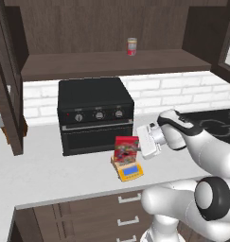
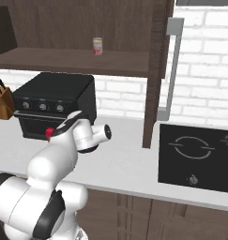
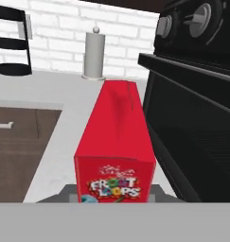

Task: Pick the cereal and place it on the digital scale for weighing, and close the cabinet.

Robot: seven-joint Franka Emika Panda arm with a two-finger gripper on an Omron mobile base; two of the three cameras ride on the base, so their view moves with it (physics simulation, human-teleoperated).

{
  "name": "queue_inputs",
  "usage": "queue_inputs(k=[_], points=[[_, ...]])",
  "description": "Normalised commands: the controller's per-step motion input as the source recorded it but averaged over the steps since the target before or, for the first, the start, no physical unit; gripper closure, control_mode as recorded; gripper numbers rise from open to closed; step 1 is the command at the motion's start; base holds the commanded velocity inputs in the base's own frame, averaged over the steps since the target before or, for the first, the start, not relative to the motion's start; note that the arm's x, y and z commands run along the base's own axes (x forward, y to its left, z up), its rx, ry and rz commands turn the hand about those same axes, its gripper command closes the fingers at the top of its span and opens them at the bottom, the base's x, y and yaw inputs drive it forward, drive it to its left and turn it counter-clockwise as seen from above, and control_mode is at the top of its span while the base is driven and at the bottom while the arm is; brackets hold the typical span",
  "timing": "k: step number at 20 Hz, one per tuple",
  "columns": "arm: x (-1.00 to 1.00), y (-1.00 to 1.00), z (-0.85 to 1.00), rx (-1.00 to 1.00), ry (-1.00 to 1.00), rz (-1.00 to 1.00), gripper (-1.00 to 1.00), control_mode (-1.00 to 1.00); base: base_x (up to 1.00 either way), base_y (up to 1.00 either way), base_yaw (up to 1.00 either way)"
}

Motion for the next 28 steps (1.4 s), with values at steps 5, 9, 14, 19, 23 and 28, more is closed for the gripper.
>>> queue_inputs(k=[5,9,14,19,23,28], points=[[0.00,0.04,-0.04,0.00,0.00,0.00,-1.00,-1.00,0.00,0.00,0.00],[-0.01,-0.09,-0.01,0.00,0.00,0.00,-1.00,-1.00,0.00,0.00,0.00],[0.00,-0.16,0.00,0.00,0.00,0.00,-1.00,-1.00,0.00,0.00,0.00],[0.00,-0.13,0.00,0.00,0.00,0.00,-1.00,-1.00,0.00,0.00,0.00],[0.00,-0.19,0.00,0.00,0.00,0.00,-1.00,-1.00,0.00,0.00,0.00],[-0.11,-0.29,0.00,0.00,-0.01,0.00,-1.00,-1.00,0.00,0.00,0.00]])
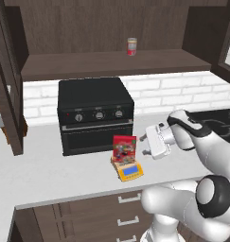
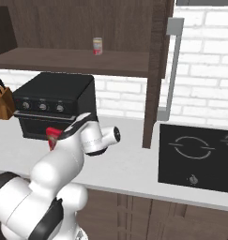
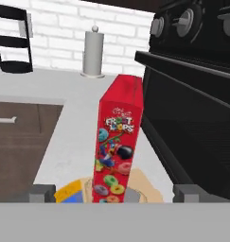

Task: Pick the cereal and place it on the digital scale for weighing, and close the cabinet.

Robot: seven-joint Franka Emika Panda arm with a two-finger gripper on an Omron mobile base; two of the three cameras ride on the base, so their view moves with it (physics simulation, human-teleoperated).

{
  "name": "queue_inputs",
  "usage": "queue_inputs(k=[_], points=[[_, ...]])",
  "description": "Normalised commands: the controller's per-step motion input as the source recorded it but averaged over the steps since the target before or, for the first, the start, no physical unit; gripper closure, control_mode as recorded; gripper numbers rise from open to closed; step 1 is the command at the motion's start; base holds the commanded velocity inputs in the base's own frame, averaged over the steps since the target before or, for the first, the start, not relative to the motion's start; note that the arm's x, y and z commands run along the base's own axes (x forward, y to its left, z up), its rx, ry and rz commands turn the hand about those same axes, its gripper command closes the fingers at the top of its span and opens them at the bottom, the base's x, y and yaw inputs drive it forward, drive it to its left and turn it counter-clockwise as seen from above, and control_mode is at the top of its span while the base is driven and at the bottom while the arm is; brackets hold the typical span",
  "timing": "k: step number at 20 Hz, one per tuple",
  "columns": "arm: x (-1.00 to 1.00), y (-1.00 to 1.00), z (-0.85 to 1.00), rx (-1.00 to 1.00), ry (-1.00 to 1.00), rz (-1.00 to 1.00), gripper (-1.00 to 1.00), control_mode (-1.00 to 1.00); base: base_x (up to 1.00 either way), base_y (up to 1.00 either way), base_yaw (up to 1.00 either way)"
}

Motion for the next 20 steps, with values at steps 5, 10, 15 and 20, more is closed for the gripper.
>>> queue_inputs(k=[5,10,15,20], points=[[-0.41,-0.04,0.05,0.00,-0.17,0.00,-1.00,-1.00,0.00,0.00,0.00],[-0.61,0.00,0.31,0.00,-0.32,0.00,-1.00,-1.00,0.00,0.00,0.00],[-0.78,0.03,0.65,-0.01,-0.36,-0.03,-1.00,-1.00,0.00,0.00,0.00],[-0.66,0.08,0.61,-0.03,-0.45,-0.10,-1.00,-1.00,0.00,0.00,0.00]])
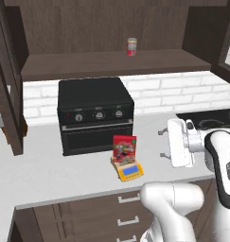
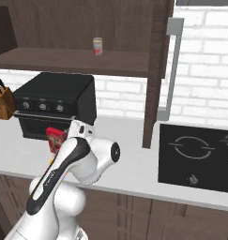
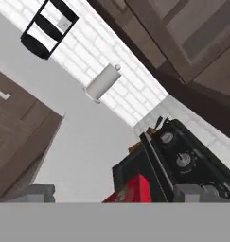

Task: Pick the cereal and place it on the digital scale for weighing, and close the cabinet.

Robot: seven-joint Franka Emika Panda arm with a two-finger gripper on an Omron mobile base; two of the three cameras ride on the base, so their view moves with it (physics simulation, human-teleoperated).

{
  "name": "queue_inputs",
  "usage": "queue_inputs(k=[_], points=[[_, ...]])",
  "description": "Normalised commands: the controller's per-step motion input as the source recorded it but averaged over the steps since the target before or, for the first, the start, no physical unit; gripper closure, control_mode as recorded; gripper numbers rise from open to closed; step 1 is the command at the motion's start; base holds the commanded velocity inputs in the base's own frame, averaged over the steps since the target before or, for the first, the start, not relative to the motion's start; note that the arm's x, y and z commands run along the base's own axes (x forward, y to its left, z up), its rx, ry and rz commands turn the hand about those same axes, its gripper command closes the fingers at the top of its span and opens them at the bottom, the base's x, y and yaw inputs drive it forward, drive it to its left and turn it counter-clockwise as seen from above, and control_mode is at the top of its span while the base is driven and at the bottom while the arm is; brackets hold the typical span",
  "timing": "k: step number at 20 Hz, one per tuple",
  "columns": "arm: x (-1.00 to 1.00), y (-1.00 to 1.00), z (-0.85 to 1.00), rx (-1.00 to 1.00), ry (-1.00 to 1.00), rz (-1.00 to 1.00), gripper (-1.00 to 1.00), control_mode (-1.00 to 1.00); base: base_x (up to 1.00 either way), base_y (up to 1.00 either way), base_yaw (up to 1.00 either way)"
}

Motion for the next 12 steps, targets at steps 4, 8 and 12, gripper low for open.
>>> queue_inputs(k=[4,8,12], points=[[-0.55,0.04,0.58,-0.06,-0.50,-0.06,-1.00,-1.00,0.00,0.00,0.00],[-0.35,-0.11,0.33,-0.10,-0.51,-0.08,-1.00,-1.00,0.00,0.00,0.00],[-0.44,-0.21,0.59,-0.10,-0.55,-0.09,-1.00,-1.00,0.00,0.00,0.00]])
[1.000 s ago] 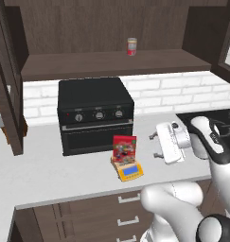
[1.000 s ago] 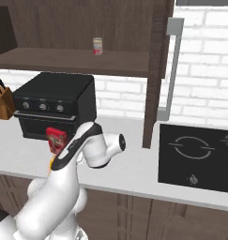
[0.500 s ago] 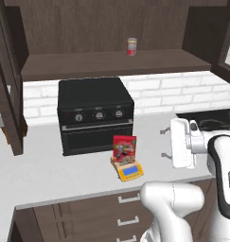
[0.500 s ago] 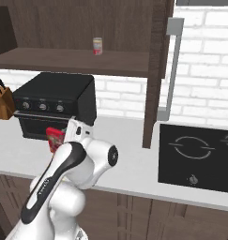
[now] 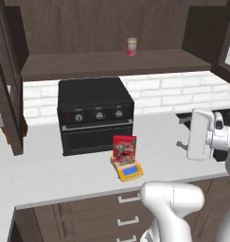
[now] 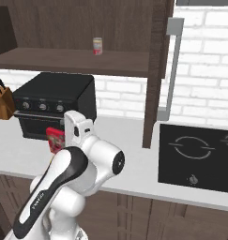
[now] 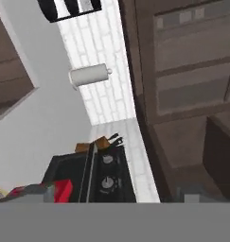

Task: Pick the cereal and place it on the digital scale for weighing, and close the cabinet.

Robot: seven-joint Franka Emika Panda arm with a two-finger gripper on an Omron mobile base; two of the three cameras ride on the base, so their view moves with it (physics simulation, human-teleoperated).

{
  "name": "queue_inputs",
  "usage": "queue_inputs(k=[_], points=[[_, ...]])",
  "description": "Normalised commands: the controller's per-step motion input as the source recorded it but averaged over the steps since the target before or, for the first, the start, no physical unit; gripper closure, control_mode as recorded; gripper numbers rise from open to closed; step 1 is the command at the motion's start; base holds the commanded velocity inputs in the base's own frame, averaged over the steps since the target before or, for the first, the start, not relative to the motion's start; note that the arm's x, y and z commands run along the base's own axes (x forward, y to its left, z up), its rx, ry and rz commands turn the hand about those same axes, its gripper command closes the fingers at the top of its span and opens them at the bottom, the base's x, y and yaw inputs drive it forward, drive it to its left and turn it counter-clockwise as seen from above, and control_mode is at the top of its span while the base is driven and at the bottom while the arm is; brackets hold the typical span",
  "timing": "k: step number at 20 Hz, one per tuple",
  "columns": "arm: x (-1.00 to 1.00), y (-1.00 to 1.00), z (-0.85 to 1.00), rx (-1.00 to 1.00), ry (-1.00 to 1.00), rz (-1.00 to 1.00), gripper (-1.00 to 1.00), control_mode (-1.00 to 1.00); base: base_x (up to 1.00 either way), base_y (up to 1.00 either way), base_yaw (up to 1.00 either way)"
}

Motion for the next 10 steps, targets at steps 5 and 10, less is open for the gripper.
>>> queue_inputs(k=[5,10], points=[[-0.52,0.01,0.28,-0.07,-0.46,-0.23,-1.00,-1.00,0.00,0.00,0.00],[-0.46,0.01,0.07,-0.04,-0.54,-0.41,-1.00,-1.00,0.00,0.00,0.00]])
